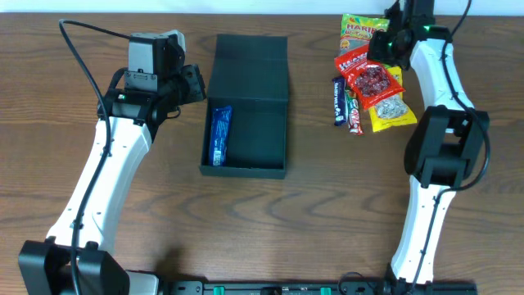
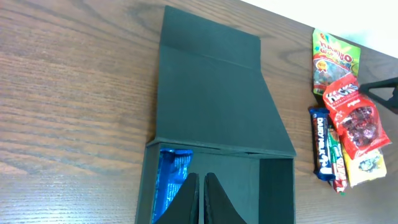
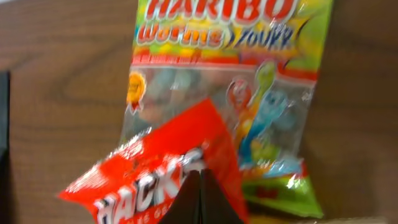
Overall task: Pack container
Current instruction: 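Reach the right gripper to the green Haribo bag and grasp it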
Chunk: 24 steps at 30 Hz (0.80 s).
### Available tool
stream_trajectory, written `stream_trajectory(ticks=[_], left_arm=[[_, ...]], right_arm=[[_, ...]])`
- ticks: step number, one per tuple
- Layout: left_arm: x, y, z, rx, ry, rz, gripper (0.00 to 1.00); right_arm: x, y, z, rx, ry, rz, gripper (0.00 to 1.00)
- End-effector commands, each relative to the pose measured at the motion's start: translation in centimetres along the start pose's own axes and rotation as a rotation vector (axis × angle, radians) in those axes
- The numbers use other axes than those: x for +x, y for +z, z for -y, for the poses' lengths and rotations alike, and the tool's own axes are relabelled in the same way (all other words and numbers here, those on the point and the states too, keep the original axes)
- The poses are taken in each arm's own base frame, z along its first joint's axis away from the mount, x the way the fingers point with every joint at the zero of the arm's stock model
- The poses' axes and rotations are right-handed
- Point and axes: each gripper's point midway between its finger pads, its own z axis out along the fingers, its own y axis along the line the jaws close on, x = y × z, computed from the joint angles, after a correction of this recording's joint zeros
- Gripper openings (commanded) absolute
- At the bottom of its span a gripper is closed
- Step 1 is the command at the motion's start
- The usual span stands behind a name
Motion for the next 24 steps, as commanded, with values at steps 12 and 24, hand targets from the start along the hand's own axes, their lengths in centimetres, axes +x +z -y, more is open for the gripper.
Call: stream_trajectory(ticks=[12,24], left_arm=[[-0.9,-0.4,0.0,-0.011,0.034,0.025,0.06],[-1.0,-0.4,0.0,-0.012,0.034,0.027,0.06]], right_arm=[[6.8,0.3,-0.8,0.047,-0.007,-0.263,0.01],[-1.7,-4.4,-4.4,-0.022,-0.059,-0.004,0.09]])
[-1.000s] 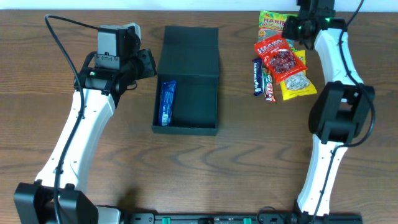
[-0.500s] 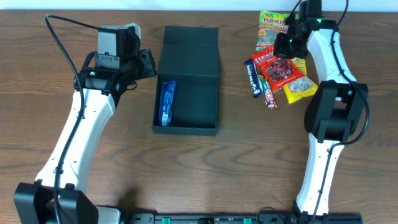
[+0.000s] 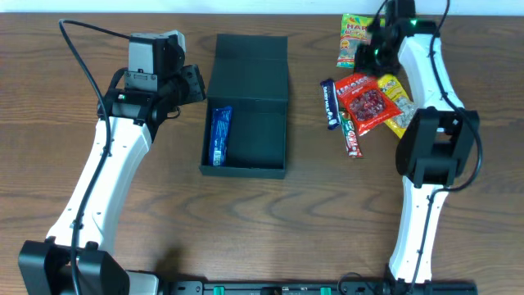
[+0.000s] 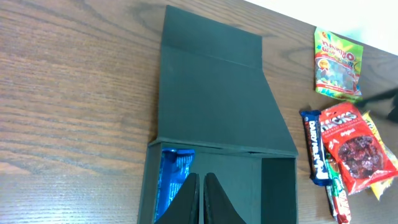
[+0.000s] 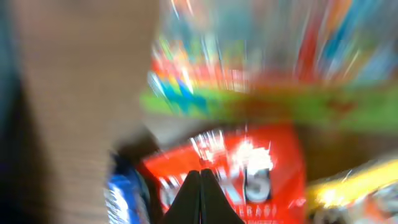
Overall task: Pack container
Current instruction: 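Reach the right gripper to the green Haribo bag and grasp it, then grasp the green Haribo bag with the right gripper and lift it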
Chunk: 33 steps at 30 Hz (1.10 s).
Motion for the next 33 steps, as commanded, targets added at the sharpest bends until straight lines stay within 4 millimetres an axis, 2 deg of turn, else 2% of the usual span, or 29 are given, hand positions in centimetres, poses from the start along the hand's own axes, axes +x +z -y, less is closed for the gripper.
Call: stream_trajectory(ticks=[1,2,3,5,6,7,12,14,20,27,33], left_arm=[[-1.0,-0.4,0.1,-0.008,0.024,0.027,0.06],[-1.0,-0.4,0.1,-0.007,0.024,0.027,0.06],[-1.0,-0.4,0.1,-0.008,0.024,0.027,0.06],[-0.9,-0.4,0.0,-0.009,0.023,0.024,0.06],[-0.9,-0.4,0.0,-0.009,0.023,0.024,0.06],[-0.9,-0.4,0.0,-0.009,0.023,0.023,0.06],[-0.9,-0.4,0.0,-0.009,0.023,0.024,0.06],[-0.9,-0.4,0.0,-0.009,0.024,0.024,0.06],[-0.9,-0.4,0.0,-0.009,0.023,0.024,0.06],[-0.9,-0.4,0.0,-0.009,0.024,0.023,0.06],[-0.9,-0.4,0.0,-0.009,0.024,0.023,0.06]], right_arm=[[-5.2,-3.7,-0.3,-0.009,-0.025,0.186,0.27],[-6.5,-4.2,0.6,-0.003,0.005,0.234,0.51],[-7.1,-4.5,1.5,-0.002,0.047,0.259,0.6],[-7.4,-4.2,3.8,0.004,0.141,0.273,0.86],[-7.3,-3.9,4.9,0.009,0.179,0.268,0.87],[-6.9,-3.4,6.2,-0.008,0.225,0.25,0.87],[-5.3,-0.3,7.6,-0.111,0.296,0.171,0.82],[-4.5,1.2,7.4,-0.135,0.313,0.136,0.78],[-3.5,4.2,6.4,-0.133,0.305,0.096,0.8],[-3.3,5.6,6.4,-0.112,0.314,0.098,0.77],[-2.9,6.4,6.9,-0.046,0.321,0.092,0.61]])
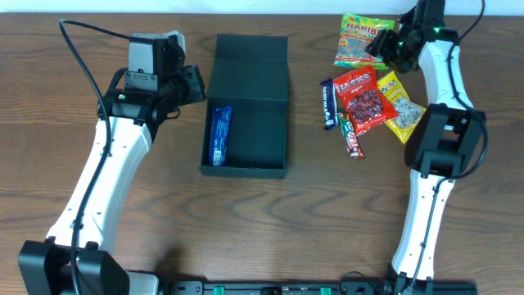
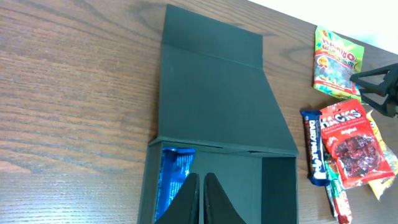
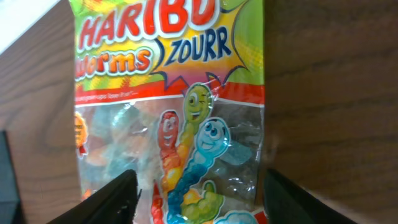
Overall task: Pack container
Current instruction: 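Grasp the green Haribo bag with the right gripper and lift it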
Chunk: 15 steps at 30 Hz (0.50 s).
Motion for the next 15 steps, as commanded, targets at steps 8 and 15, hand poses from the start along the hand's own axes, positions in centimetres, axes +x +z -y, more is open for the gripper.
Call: stream_trajectory(ticks=[8,15], left_arm=[[-0.9,-0.4,0.1,-0.008,0.023,0.024,0.06],[-0.8,-0.4,0.0,-0.01,0.022,0.018,0.06]], right_arm=[[3.0,3.4,1.8,0.089,0.031,-0.077,0.36],[2.9,3.0,2.2,0.1,0.037,-0.077,0.01]])
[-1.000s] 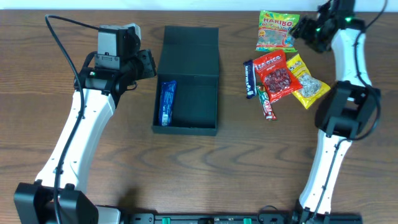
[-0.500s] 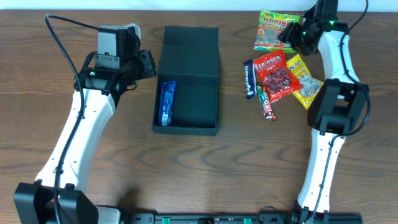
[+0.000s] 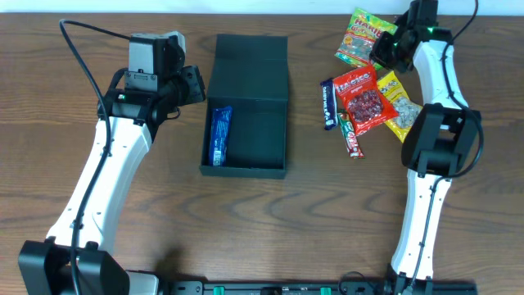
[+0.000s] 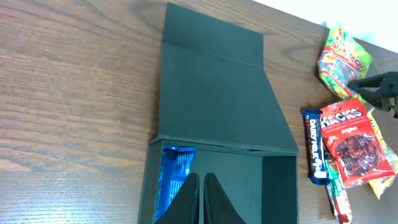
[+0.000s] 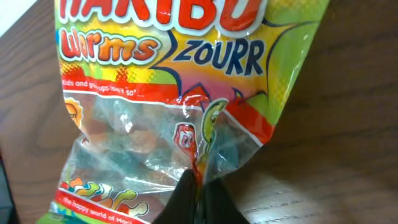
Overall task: Pack container
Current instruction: 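Grasp the green Haribo bag with the right gripper and lift it, then carry the Haribo bag with the right gripper and lower it into the box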
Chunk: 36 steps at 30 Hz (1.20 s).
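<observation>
A black box (image 3: 246,131) lies open on the table with its lid (image 3: 250,65) folded back. A blue snack bar (image 3: 220,134) lies along the box's left wall. My left gripper (image 4: 201,198) is shut and empty above the box's near-left part. At the back right my right gripper (image 5: 198,194) is shut on the lower edge of the Haribo worms bag (image 5: 168,106), which is crumpled and tilted (image 3: 365,34). Below it lie the red Hacks bag (image 3: 364,88), a yellow bag (image 3: 403,105) and a few bars (image 3: 329,103).
The snack pile sits right of the box, with a green-and-red bar (image 3: 350,135) at its near end. My right arm (image 3: 438,123) runs down the table's right side, my left arm (image 3: 106,164) down the left.
My right gripper was open over the Haribo bag. Now it is shut on the bag's lower edge, and the bag is crumpled and tilted. The left arm has not moved.
My right gripper was shut on the red Hacks bag near the Haribo bag. Then the Hacks bag and the bars lay further left, toward the box. Then the gripper stood open over the Haribo bag, and now pinches it. The left gripper stayed shut over the box.
</observation>
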### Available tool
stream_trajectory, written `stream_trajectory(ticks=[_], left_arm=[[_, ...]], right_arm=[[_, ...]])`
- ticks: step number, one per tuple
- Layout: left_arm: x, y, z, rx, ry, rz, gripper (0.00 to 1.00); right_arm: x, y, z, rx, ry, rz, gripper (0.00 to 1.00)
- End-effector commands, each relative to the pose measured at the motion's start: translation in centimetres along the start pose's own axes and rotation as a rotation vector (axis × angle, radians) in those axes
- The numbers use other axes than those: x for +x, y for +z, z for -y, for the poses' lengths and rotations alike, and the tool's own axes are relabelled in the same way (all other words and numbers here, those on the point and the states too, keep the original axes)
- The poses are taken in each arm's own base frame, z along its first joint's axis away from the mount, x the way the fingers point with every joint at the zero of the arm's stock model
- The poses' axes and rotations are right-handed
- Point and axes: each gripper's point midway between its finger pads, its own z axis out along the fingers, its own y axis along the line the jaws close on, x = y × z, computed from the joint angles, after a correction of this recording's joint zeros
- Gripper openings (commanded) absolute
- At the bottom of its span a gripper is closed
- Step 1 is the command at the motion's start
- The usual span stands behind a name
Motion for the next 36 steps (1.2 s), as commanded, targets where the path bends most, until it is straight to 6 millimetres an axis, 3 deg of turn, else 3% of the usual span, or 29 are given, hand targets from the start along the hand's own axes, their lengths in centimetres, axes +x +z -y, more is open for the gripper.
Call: stream_trajectory(ticks=[1,4,8,10,13,15,19,21,27,30,32,36], left_arm=[[-0.9,-0.4,0.0,-0.009,0.023,0.023,0.06],[-0.9,-0.5,-0.1,-0.012,0.023,0.024,0.06],[-1.1,-0.6,-0.6,-0.021,0.013,0.028,0.06],[-1.2,-0.6,-0.9,-0.027,0.007,0.029,0.06],[-1.3,-0.8,-1.7,-0.04,-0.008,0.028,0.06],[-1.4,-0.9,-2.3,-0.05,-0.019,0.027,0.06],[-1.4,-1.1,-3.2,-0.066,-0.031,0.021,0.06],[-1.2,-1.4,-3.7,-0.078,-0.027,0.012,0.06],[-1.4,-3.2,-4.0,-0.088,0.044,0.027,0.06],[-1.6,-4.0,-3.7,-0.081,0.057,0.042,0.06],[-1.4,-4.5,-3.6,-0.081,0.078,0.041,0.06],[-1.0,-4.9,-3.6,-0.086,0.116,0.023,0.06]], right_arm=[[1.7,2.0,2.1,0.068,0.016,-0.053,0.01],[-0.2,-0.1,1.2,0.054,0.009,-0.007,0.01],[-4.4,-5.5,-1.9,0.009,-0.055,0.121,0.01],[-6.0,-8.5,-3.5,-0.011,-0.097,0.182,0.01],[-7.6,-15.8,-7.5,-0.062,-0.172,0.286,0.01],[-6.3,-19.7,-10.5,-0.113,-0.222,0.294,0.01],[-3.2,-23.2,-15.1,-0.198,-0.322,0.259,0.01],[-1.4,-24.7,-17.0,-0.212,-0.371,0.244,0.01],[3.3,-32.1,-21.2,-0.264,-0.449,0.26,0.01],[6.2,-35.0,-22.2,-0.269,-0.486,0.245,0.02],[8.6,-36.1,-21.6,-0.256,-0.504,0.202,0.01],[12.5,-35.4,-18.8,-0.205,-0.483,0.102,0.02]])
